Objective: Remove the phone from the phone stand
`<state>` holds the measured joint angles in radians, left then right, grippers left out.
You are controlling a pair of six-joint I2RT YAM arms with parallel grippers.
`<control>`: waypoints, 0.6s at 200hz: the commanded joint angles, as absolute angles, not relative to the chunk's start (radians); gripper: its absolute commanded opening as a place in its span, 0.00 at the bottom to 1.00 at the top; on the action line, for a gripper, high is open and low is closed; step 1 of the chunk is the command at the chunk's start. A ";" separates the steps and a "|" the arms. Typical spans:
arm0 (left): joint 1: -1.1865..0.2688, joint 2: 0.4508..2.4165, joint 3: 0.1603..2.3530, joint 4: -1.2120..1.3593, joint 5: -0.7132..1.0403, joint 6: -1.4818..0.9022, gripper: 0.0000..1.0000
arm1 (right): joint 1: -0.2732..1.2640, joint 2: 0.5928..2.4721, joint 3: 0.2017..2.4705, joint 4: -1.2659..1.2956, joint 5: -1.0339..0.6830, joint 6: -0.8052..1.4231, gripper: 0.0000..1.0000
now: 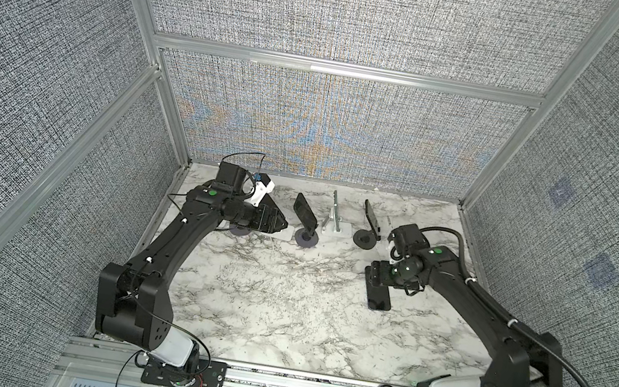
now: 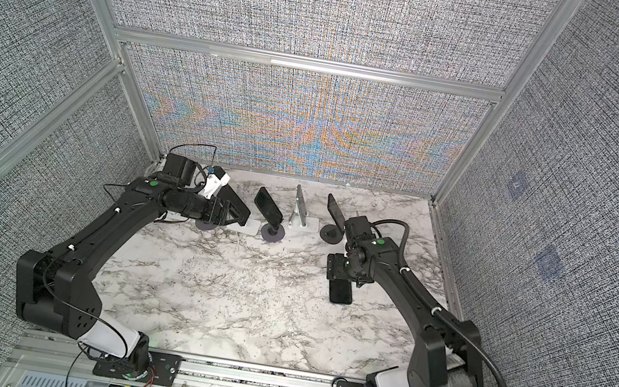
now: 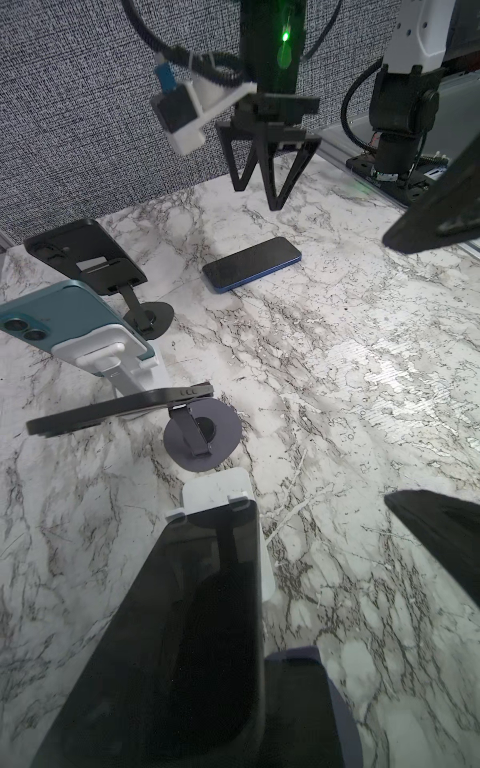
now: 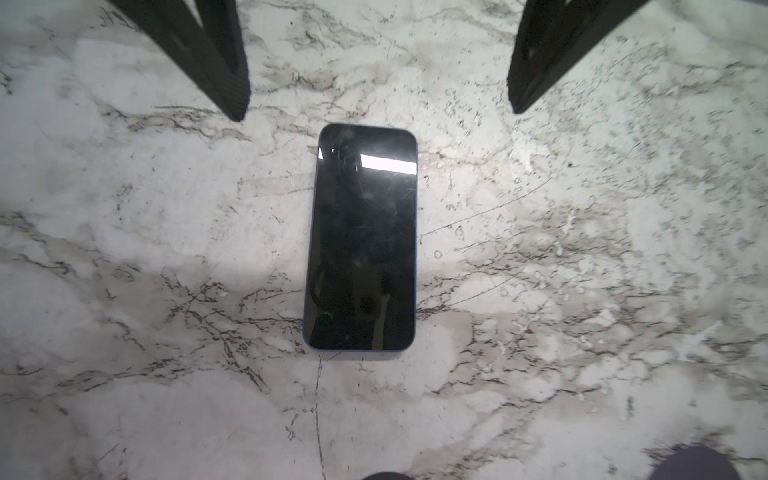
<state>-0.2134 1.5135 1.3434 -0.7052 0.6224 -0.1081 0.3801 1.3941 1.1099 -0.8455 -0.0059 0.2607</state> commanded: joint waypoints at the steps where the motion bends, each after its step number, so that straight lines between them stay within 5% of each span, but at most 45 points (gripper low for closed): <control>1: -0.209 1.502 1.390 -0.703 0.604 -0.106 0.92 | 0.382 1.325 1.134 -0.948 -0.023 0.271 0.89; 43: -0.161 1.472 1.530 -0.800 0.406 -0.121 0.94 | 0.384 1.193 1.158 -0.968 -0.101 0.285 0.93; 120: 0.110 1.624 1.622 -0.785 0.477 -0.149 0.90 | 0.390 1.145 1.097 -0.878 -0.216 0.310 0.85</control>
